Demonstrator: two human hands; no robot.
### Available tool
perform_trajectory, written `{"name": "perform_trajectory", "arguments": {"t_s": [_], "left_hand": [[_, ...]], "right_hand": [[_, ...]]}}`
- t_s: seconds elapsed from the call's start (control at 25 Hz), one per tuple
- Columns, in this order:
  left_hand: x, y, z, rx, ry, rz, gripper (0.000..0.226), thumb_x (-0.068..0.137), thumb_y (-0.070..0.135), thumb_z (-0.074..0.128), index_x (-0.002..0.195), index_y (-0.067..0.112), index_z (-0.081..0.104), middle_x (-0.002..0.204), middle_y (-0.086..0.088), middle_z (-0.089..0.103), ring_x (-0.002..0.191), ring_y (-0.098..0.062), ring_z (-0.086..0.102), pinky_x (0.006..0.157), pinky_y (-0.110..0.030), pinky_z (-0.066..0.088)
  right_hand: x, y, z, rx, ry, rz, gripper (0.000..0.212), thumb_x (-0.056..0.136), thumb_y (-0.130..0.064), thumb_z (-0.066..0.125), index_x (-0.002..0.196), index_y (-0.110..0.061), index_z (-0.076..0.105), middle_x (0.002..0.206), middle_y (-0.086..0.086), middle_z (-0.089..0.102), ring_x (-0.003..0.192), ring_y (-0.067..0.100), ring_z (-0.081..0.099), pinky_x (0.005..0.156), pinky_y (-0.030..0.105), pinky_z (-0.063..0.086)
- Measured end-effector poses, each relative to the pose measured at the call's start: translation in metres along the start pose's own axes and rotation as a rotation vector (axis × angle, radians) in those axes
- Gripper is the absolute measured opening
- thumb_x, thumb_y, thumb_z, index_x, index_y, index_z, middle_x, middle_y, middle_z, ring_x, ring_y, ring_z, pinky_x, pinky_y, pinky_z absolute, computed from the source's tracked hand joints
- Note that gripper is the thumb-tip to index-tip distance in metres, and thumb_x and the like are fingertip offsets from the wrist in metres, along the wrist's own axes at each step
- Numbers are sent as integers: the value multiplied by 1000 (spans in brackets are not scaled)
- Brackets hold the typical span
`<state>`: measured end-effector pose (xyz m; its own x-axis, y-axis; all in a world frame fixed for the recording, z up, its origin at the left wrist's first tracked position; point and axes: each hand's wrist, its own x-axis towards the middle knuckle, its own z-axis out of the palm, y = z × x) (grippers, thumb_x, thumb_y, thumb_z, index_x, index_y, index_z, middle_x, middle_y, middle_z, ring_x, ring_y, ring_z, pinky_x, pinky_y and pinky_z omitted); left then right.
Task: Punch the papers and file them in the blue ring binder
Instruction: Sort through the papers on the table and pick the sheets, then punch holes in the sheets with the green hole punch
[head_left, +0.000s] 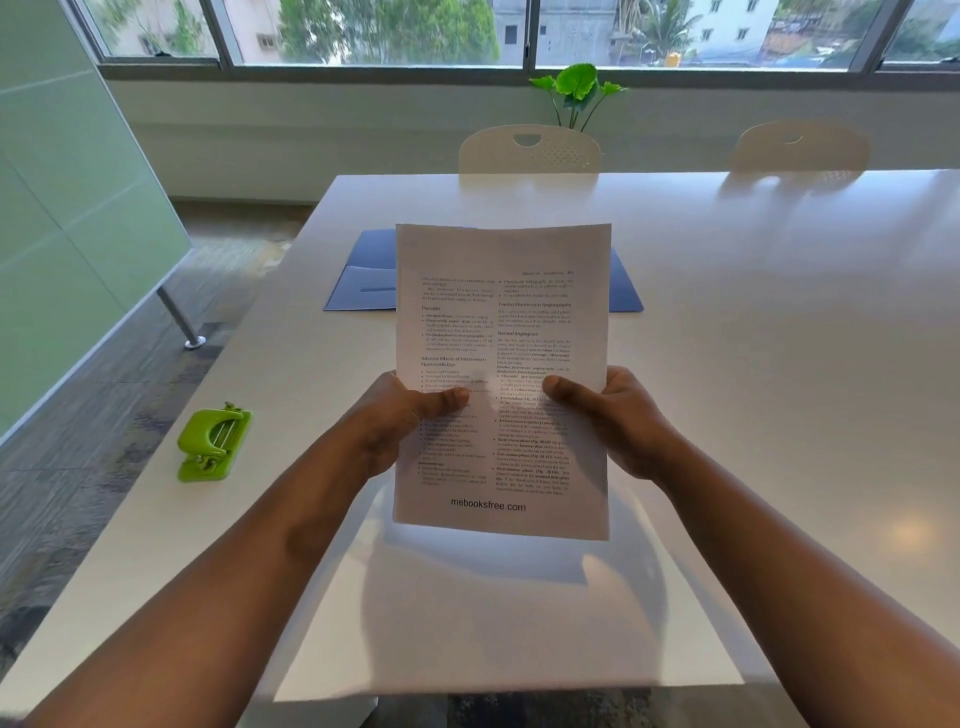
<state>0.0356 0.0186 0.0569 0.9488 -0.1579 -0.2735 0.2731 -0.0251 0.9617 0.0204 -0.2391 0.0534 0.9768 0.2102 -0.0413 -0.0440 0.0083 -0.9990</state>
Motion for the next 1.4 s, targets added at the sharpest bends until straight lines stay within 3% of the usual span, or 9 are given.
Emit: {"name": "perform_trajectory", "arguments": {"t_s": [0.24, 0.44, 0.56, 0.68, 0.88, 1.04, 1.16, 1.24, 1.4], "left_hand": [[-2, -1, 0, -45, -24, -87, 36, 84, 6, 77, 118, 17, 69, 105, -12, 78, 102, -40, 71, 84, -54, 58], [0, -5, -6, -81, -2, -112, 43, 80, 1, 78, 121, 10, 68, 114, -17, 76, 107, -41, 70, 94, -60, 55], [-1, -11, -15, -56, 57, -121, 34, 86, 3, 76, 119, 4, 67, 109, -14, 78, 103, -35, 74, 87, -49, 61], [-2, -17, -24, 21, 141, -122, 26, 91, 8, 73, 114, 0, 65, 99, -11, 80, 90, -27, 77, 70, -35, 60], [-6, -22, -52, 329, 415, 21, 11, 91, 14, 75, 99, 9, 70, 89, -11, 79, 72, -19, 75, 73, -37, 63], [-12, -22, -90, 675, 626, 152, 9, 87, 22, 78, 85, 21, 70, 77, 5, 73, 79, -20, 73, 80, -34, 59], [-17, -18, -116, 804, 725, 169, 11, 88, 27, 77, 94, 20, 74, 87, 2, 74, 90, -24, 71, 83, -33, 54], [-20, -19, -130, 924, 788, 152, 19, 87, 35, 75, 102, 22, 73, 106, -4, 75, 101, -31, 68, 89, -40, 53], [-27, -23, -160, 1209, 896, -143, 45, 91, 46, 66, 131, 25, 62, 146, -11, 51, 132, -42, 43, 105, -51, 36]], "right_hand": [[4, 5, 2, -36, -9, 32, 31, 90, -31, 75, 115, -13, 70, 107, 9, 77, 93, 32, 76, 81, 49, 63], [6, 6, 0, -60, -10, 54, 26, 95, -25, 69, 117, -12, 70, 104, 6, 78, 92, 28, 77, 73, 39, 63], [5, 10, -4, -123, -13, 67, 20, 97, -26, 66, 114, -17, 72, 101, 0, 79, 92, 23, 77, 68, 31, 61], [7, 18, -4, -165, -8, 109, 19, 98, -30, 66, 114, -23, 73, 102, -3, 79, 93, 21, 77, 75, 40, 63], [18, 28, 4, -80, 28, 211, 18, 97, -27, 67, 113, -20, 70, 102, 3, 78, 95, 29, 76, 83, 55, 62], [26, 30, 18, 9, -9, 244, 17, 98, -16, 64, 113, -10, 70, 106, 12, 78, 95, 34, 76, 83, 55, 61], [31, 31, 32, 50, -35, 266, 15, 98, -12, 63, 110, -7, 71, 106, 14, 77, 95, 35, 76, 81, 53, 62], [34, 31, 38, 54, -50, 279, 14, 98, -12, 63, 109, -8, 71, 104, 13, 78, 94, 34, 76, 79, 51, 62], [40, 33, 50, 81, -68, 290, 16, 97, -11, 64, 111, -6, 70, 107, 15, 77, 95, 35, 76, 76, 48, 63]]}}
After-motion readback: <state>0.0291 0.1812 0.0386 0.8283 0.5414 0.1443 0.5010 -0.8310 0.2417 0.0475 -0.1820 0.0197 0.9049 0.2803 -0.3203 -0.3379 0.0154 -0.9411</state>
